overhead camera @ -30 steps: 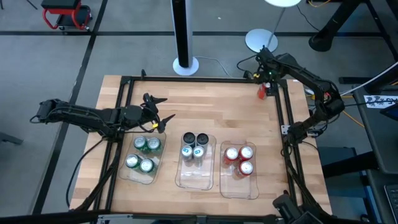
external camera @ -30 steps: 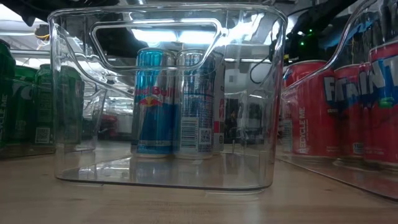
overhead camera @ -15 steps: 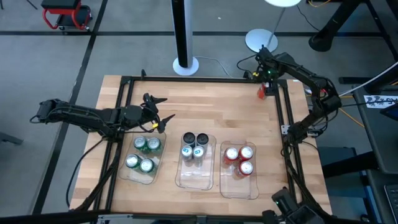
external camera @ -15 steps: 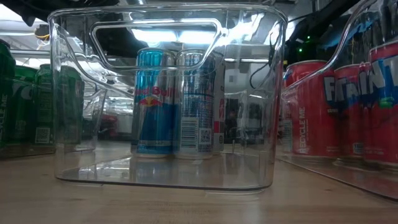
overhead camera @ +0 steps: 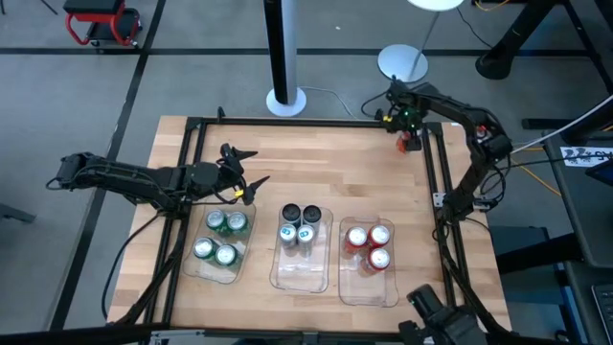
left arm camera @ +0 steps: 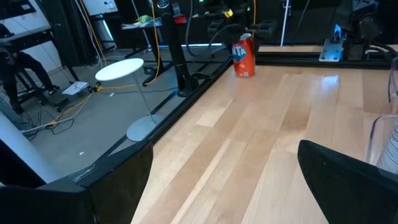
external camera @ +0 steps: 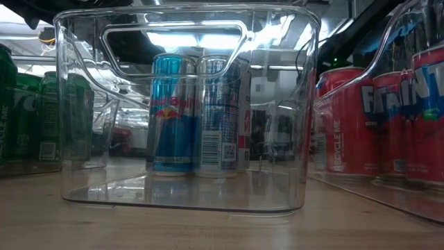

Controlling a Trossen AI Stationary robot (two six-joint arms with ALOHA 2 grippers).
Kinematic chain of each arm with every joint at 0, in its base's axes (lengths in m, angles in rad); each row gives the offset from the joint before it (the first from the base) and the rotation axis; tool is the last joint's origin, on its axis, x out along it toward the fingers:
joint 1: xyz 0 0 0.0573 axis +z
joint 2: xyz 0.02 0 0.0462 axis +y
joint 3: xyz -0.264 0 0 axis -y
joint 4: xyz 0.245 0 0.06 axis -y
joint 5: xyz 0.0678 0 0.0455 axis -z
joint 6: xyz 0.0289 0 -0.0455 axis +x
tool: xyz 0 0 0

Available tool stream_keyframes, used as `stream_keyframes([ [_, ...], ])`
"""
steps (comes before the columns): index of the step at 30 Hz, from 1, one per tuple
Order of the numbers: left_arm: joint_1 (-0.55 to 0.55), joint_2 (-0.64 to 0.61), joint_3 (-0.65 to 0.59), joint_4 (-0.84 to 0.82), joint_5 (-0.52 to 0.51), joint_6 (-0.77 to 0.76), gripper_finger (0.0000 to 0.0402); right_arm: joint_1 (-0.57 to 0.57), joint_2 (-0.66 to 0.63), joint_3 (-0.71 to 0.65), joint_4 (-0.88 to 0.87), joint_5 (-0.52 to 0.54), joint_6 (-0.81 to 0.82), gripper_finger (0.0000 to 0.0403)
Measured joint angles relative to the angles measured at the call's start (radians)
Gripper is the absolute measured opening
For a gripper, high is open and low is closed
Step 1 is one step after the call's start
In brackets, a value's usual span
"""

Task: Sort soda cans
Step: Put the orange soda can into the right transparent bin

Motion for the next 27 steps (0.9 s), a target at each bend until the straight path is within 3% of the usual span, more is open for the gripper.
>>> stream_keyframes([
  [6,0.000,0.000,0.000,0.000,0.000,0.009,0.0388,0.000,0.034,0.000,0.000,0.023,-0.007,0.0359],
  [12,0.000,0.000,0.000,0.000,0.000,0.015,0.0388,0.001,0.039,0.001,0.000,0.050,-0.030,0.0291],
  [27,0.000,0.000,0.000,0.000,0.000,0.008,0.0388,0.096,-0.057,0.000,-0.087,0.042,-0.052,0.0291],
])
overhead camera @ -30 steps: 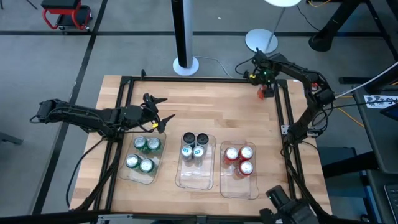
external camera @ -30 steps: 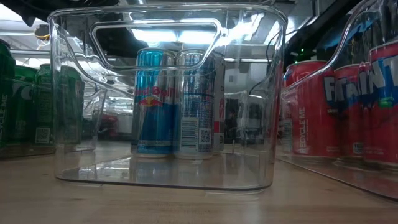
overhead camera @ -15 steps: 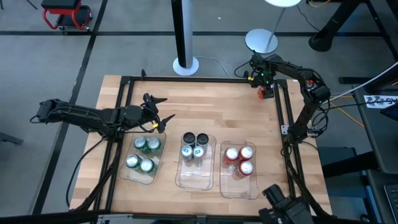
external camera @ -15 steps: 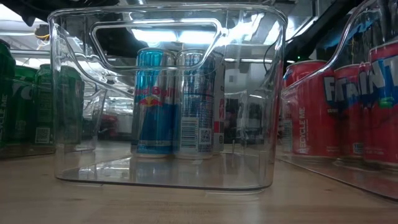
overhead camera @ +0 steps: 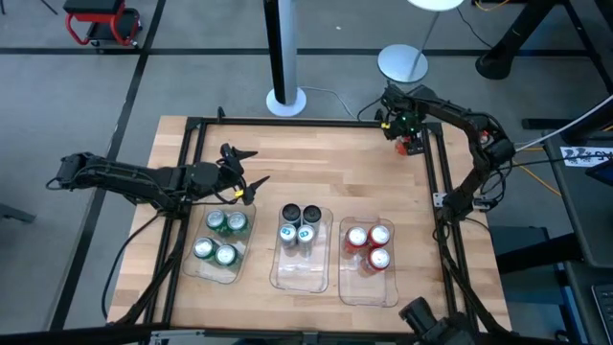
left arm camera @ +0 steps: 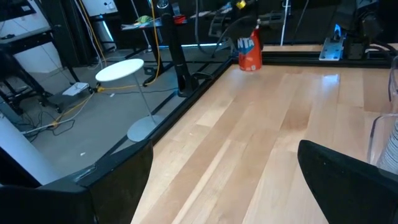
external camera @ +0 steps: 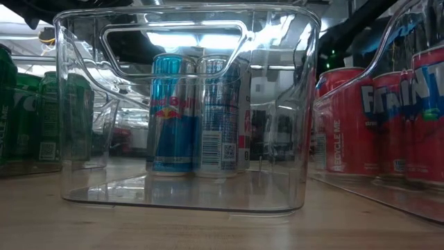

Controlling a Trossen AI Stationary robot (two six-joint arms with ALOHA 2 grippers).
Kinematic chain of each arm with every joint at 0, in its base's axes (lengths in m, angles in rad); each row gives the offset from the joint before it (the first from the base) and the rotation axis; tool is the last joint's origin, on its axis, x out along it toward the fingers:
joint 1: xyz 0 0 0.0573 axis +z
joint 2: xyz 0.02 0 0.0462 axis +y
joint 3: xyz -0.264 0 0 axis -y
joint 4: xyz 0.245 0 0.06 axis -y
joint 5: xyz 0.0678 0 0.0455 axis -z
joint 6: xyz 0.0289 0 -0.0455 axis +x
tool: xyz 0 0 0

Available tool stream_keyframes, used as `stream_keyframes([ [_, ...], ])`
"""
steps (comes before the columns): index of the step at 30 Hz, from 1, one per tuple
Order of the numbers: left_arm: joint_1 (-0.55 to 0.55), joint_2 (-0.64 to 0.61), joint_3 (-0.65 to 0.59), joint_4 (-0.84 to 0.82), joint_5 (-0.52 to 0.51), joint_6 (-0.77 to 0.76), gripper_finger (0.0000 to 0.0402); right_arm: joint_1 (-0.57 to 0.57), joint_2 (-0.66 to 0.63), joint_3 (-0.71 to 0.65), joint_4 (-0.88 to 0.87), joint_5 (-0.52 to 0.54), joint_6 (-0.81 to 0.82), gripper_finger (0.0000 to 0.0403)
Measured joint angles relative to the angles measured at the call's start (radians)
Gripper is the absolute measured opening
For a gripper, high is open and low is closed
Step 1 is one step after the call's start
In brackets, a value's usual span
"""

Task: Sort soda cans
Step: Put the orange soda can into the right transparent bin

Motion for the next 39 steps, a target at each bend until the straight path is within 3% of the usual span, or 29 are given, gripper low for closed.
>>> stream_keyframes([
  [7,0.000,0.000,0.000,0.000,0.000,0.007,0.0388,0.104,-0.090,0.023,-0.044,-0.024,0.019,0.0291],
  [16,0.000,0.000,0.000,0.000,0.000,0.006,0.0388,0.281,-0.138,0.189,-0.177,-0.023,0.081,0.0291],
  [29,0.000,0.000,0.000,0.000,0.000,0.003,0.0388,0.634,-0.139,0.422,-0.257,-0.075,0.211,0.0291],
  [39,0.000,0.000,0.000,0.000,0.000,0.003,0.0388,0.934,-0.135,0.454,-0.247,-0.075,0.403,0.0291],
])
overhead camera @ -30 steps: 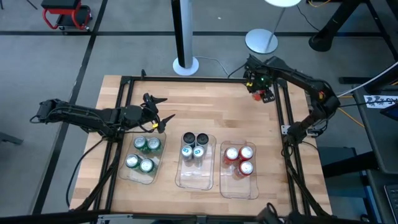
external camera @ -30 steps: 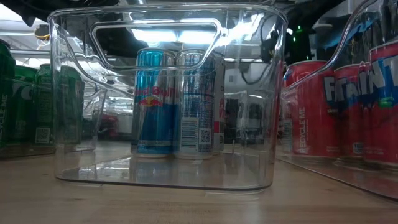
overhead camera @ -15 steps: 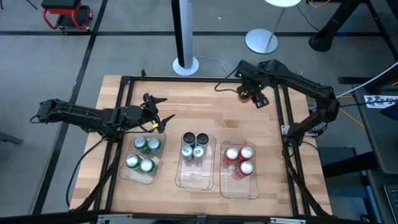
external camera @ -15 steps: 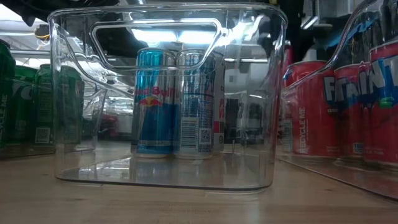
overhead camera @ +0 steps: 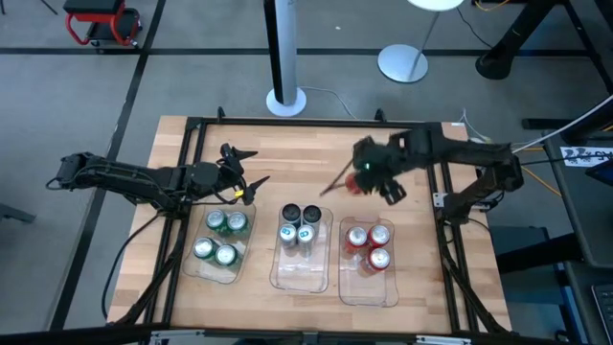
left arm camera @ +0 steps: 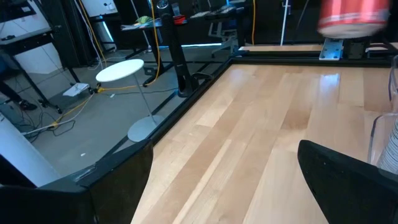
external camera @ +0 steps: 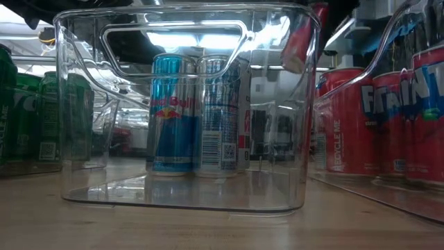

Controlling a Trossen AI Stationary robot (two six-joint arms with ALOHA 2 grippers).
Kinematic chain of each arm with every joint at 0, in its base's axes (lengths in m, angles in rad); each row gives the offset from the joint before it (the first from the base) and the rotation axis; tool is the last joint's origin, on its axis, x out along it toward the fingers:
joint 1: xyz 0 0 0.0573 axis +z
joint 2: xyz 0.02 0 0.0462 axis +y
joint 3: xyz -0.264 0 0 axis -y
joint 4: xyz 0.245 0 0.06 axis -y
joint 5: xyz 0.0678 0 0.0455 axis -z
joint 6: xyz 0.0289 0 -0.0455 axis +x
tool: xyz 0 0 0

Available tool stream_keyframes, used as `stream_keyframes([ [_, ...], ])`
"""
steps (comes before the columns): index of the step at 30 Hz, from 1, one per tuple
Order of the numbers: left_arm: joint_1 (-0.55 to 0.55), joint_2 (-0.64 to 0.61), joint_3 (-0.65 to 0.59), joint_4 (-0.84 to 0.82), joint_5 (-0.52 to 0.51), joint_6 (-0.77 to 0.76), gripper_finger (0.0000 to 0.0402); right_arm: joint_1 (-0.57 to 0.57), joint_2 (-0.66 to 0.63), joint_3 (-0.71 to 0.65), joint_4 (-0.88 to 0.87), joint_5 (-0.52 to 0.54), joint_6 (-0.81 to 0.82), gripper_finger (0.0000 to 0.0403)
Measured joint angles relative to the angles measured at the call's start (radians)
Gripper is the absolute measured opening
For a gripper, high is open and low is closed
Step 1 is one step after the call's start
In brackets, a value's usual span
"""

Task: Sort soda cans
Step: Put the orange soda can into the right transparent bin

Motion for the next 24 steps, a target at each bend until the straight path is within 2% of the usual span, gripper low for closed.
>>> stream_keyframes([
  [8,0.000,0.000,0.000,0.005,0.000,0.000,0.0388,0.213,0.011,0.000,0.078,-0.029,0.161,0.0291],
  [12,0.000,0.000,0.000,0.007,0.000,0.000,0.0388,0.303,0.026,0.000,0.148,-0.044,0.188,0.0291],
  [18,0.000,0.000,0.000,0.007,0.000,0.000,0.0388,0.402,0.082,0.001,0.203,-0.057,0.199,0.0291],
  [24,0.000,0.000,0.000,0.008,0.000,0.000,0.0388,0.455,0.162,0.001,0.199,-0.100,0.228,0.0291],
])
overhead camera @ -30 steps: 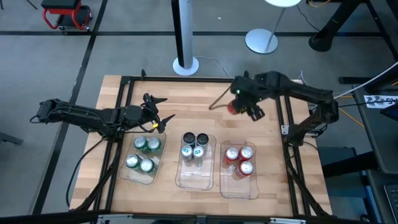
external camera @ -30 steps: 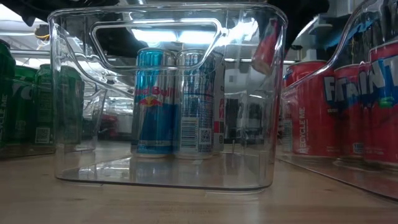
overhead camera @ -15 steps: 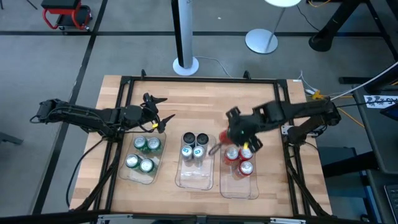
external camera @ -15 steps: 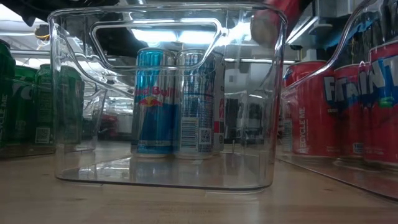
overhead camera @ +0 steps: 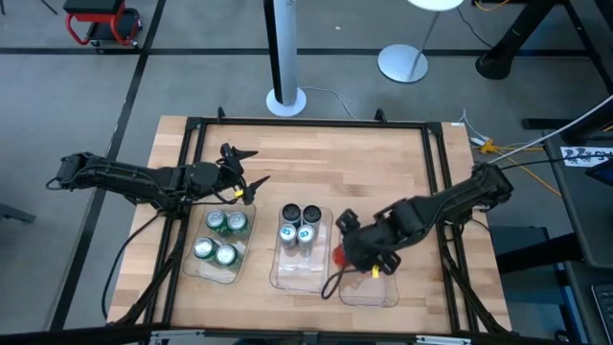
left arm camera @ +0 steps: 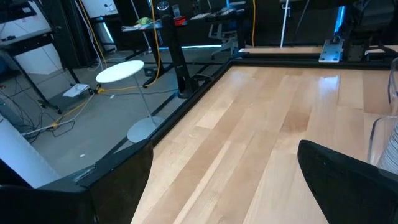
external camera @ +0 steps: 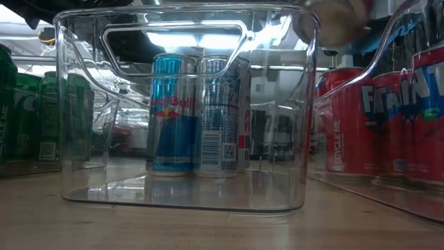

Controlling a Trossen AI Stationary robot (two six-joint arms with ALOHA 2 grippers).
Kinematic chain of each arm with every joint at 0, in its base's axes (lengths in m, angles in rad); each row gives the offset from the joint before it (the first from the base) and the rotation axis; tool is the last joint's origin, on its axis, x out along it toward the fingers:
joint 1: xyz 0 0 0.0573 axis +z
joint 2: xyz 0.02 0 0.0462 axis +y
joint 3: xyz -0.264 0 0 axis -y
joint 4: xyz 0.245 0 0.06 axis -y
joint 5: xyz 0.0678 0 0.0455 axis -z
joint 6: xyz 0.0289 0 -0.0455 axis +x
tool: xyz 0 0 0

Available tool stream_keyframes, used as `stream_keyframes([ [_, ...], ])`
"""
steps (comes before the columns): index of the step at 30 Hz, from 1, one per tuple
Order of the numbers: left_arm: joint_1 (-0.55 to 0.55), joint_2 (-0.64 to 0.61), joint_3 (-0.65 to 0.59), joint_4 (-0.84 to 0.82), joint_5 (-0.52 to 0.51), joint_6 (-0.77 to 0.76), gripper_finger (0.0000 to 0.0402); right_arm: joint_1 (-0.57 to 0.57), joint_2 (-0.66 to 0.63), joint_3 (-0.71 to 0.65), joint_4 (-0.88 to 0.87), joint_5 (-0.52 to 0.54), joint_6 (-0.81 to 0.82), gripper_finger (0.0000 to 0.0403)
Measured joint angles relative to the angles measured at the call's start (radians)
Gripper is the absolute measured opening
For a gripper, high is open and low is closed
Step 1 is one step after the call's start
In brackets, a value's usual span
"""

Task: Sort soda cans
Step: Put the orange soda can into the right transparent bin

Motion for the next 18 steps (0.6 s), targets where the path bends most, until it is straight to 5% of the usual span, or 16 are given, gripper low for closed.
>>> stream_keyframes([
  [18,0.000,0.000,0.000,0.000,0.000,0.000,0.0388,0.003,0.152,0.000,-0.090,-0.084,0.000,0.0291],
])
